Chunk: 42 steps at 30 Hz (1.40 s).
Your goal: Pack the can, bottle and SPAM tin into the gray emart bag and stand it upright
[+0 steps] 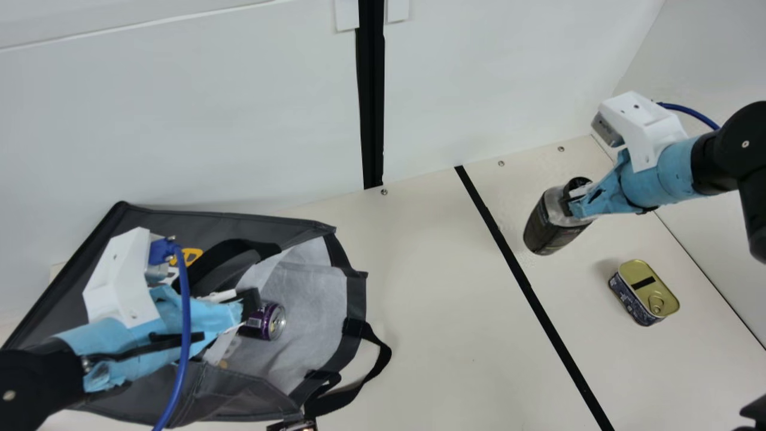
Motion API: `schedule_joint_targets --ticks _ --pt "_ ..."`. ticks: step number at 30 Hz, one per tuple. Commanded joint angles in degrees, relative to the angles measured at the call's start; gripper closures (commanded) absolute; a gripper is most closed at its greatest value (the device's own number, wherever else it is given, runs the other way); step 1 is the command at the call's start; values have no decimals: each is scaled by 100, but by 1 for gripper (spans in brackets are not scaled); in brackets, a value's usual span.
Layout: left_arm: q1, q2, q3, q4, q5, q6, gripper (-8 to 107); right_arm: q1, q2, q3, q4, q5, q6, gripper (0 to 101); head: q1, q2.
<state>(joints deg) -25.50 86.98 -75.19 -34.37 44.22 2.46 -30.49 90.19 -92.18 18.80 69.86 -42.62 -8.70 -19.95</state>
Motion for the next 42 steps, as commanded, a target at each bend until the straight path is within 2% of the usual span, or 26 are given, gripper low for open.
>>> schedule_joint_targets --ticks 1,15,23,32,42 --pt "0 0 0 0 0 0 107 8 -15 75 69 5 -224 101 -130 -5" --pt "0 0 0 0 0 0 107 38 -186 763 596 5 -1803 101 -130 -5" --pt "0 0 0 0 0 0 107 201 -382 1203 848 5 -2396 101 -130 -5" --pt "0 0 0 0 0 0 107 613 -690 1606 1109 5 -2559 101 -130 -5" --pt "0 0 0 0 0 0 107 1217 -1002 1772 1380 5 -2213 101 -130 -5"
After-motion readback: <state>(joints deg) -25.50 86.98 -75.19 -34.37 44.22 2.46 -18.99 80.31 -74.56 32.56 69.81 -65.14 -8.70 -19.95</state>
